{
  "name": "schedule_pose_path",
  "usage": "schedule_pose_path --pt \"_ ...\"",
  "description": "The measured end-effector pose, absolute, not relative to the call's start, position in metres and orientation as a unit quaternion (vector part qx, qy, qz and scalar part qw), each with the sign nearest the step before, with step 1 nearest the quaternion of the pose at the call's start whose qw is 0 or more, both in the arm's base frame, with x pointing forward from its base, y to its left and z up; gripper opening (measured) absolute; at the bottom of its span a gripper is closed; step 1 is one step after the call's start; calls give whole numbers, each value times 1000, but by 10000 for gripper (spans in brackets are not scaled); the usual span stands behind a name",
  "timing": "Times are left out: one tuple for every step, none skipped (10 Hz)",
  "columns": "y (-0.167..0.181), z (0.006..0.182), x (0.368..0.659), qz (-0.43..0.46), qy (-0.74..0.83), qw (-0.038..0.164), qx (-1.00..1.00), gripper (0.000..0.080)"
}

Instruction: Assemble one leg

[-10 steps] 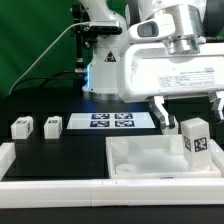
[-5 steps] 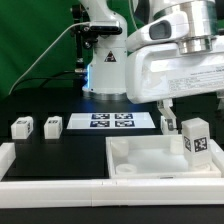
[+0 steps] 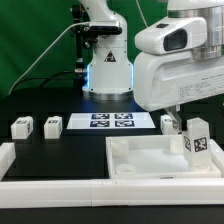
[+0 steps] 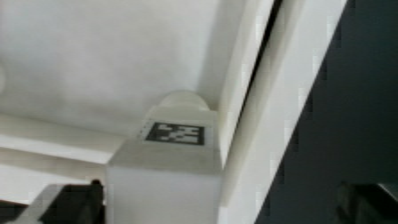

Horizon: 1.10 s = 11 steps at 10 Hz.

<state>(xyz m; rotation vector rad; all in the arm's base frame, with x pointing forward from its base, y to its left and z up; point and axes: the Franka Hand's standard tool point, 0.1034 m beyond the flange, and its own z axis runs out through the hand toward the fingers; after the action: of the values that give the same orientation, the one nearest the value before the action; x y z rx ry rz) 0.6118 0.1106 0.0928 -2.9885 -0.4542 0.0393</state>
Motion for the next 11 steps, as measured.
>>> schedule_pose_path --pt "110 91 612 14 -149 59 -987 649" --pt "109 91 612 14 -149 59 -987 649" --pt "109 89 611 15 -149 60 -987 649" --pt "109 89 611 15 -149 60 -987 649" --pt "109 89 611 15 -149 60 -987 521" --pt "109 89 611 15 -149 60 -987 521" --pt "109 89 611 15 -149 60 -987 385" --pt "109 89 611 15 -149 60 -987 295" --pt "109 89 612 13 -150 59 -987 295" --pt "109 89 612 12 -143 60 -988 295" --pt "109 89 612 13 -127 60 -990 295"
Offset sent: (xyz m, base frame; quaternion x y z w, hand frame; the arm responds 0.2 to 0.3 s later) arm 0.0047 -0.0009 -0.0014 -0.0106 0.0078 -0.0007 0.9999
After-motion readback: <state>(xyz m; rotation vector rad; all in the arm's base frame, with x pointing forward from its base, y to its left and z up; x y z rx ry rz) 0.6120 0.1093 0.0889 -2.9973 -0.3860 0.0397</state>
